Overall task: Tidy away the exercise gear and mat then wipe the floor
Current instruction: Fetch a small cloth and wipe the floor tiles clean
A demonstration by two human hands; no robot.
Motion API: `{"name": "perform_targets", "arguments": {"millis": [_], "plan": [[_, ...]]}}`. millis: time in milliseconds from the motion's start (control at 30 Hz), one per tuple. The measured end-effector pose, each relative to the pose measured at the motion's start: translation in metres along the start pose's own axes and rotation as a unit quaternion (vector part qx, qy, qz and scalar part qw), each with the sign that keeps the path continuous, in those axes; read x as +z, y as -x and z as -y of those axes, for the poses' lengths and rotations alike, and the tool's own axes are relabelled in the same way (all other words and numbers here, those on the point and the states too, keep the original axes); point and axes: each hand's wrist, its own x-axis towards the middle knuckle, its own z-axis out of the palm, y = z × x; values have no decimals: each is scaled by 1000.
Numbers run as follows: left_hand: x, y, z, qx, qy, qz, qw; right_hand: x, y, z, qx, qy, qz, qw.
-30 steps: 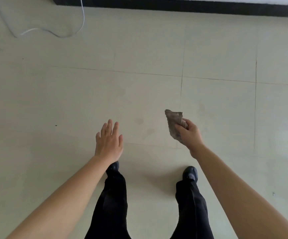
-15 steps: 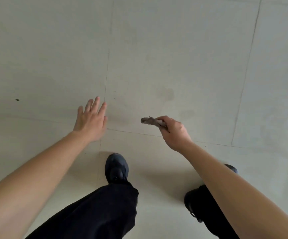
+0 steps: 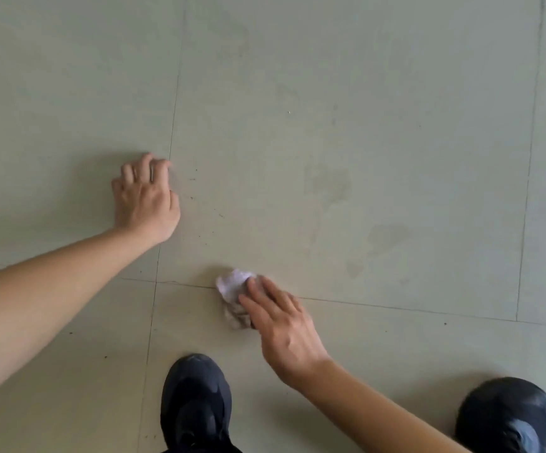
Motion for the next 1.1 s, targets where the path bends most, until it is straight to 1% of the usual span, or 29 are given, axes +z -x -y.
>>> {"name": "perform_targets", "arguments": {"millis": [67,100,133,167,233,300,333,367,400,433,467,533,567,633,667,700,733,767,800,833,900,933,967,1000,1033,1067,1100], "plan": [[-3,-6,5,9,0,-2,1000,3,-17,7,-126,-7,79,989],[-8,-10,9,23,-5,7,1000,-3,-34,2,-151,-13,98,984],[-13,-13,13,42,-9,22,999,-13,-55,-4,-138,-25,92,986],[-20,-16,18,62,-11,39,997,-27,-76,-12,-98,-39,57,993],[-31,-19,25,78,-17,64,995,-67,-114,-33,26,-55,-64,996],[-36,-16,28,46,-22,79,996,-107,-139,-59,140,-27,-162,976],[-36,-13,29,30,-19,90,995,-119,-144,-71,182,-7,-185,966],[-34,-9,31,23,-13,100,995,-121,-146,-81,206,9,-192,960],[-31,-5,33,26,-9,111,993,-113,-144,-85,207,19,-181,961],[-28,-1,36,33,-8,125,992,-96,-138,-82,181,28,-158,970],[-26,1,41,39,-12,139,989,-72,-128,-73,129,39,-123,983],[-29,2,50,56,-30,150,987,-22,-100,-41,1,52,-30,998],[-30,1,53,71,-41,145,986,-2,-85,-20,-64,54,30,996],[-35,-2,55,86,-63,140,984,16,-67,15,-196,67,138,969],[-36,-2,55,83,-68,143,984,15,-68,23,-244,76,181,950],[-37,-3,54,76,-65,145,984,10,-79,20,-274,89,203,936],[-37,-3,54,67,-55,145,986,4,-95,9,-290,109,192,931],[-36,-3,54,61,-44,141,987,-3,-115,-5,-286,123,172,935],[-34,-3,55,59,-35,134,989,-11,-139,-20,-265,126,145,945],[-32,-4,57,60,-28,122,990,-21,-163,-36,-230,124,101,960],[-30,-7,58,60,-14,97,993,-45,-203,-52,-124,114,5,986],[-31,-11,59,57,-8,88,994,-56,-218,-49,-56,115,-19,992],[-32,-15,59,56,-3,79,995,-60,-229,-43,9,123,-24,992],[-33,-20,61,57,0,72,996,-58,-233,-33,47,133,-16,990],[-34,-26,62,55,4,65,996,-50,-232,-22,37,143,-10,989],[-35,-32,64,50,9,59,997,-38,-224,-12,-28,154,-14,988],[-35,-38,65,41,14,54,998,-22,-211,-3,-116,142,-8,983]]}}
